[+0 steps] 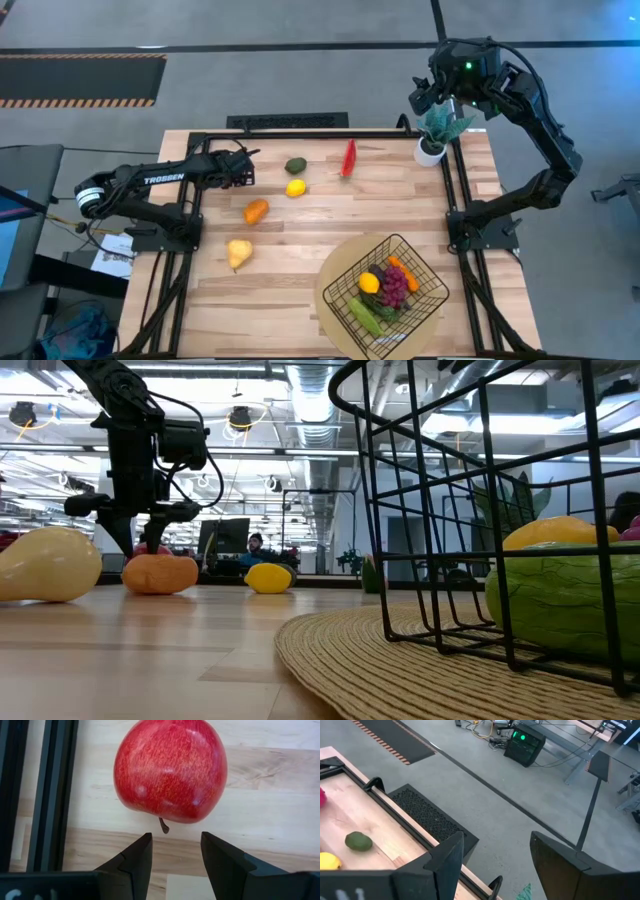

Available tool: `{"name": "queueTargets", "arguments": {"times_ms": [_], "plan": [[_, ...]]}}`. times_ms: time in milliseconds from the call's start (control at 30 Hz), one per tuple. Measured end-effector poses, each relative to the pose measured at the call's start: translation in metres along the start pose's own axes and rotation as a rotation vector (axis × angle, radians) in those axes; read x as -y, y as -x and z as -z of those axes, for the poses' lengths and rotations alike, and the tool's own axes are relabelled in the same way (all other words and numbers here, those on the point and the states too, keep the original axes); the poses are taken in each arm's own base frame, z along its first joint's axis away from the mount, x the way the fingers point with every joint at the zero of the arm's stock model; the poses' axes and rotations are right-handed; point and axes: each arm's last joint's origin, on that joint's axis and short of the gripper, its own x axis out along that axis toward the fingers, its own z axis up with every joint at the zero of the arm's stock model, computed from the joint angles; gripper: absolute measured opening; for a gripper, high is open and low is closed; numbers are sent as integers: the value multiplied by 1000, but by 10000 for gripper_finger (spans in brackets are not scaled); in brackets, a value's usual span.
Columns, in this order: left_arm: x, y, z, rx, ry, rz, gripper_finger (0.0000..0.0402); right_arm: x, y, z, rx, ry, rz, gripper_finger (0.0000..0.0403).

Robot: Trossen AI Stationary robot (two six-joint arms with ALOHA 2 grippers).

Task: Build produce basket
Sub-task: Put the apple into the mesh basket

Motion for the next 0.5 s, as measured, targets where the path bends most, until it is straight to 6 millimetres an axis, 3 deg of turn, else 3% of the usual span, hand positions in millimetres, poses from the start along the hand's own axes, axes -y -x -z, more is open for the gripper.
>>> {"name": "queueTargets", "arguments": {"times_ms": [500], "plan": [[-2,-1,-3,-7,18,-6,155,0,0,0,-1,-3,0,248]]}}
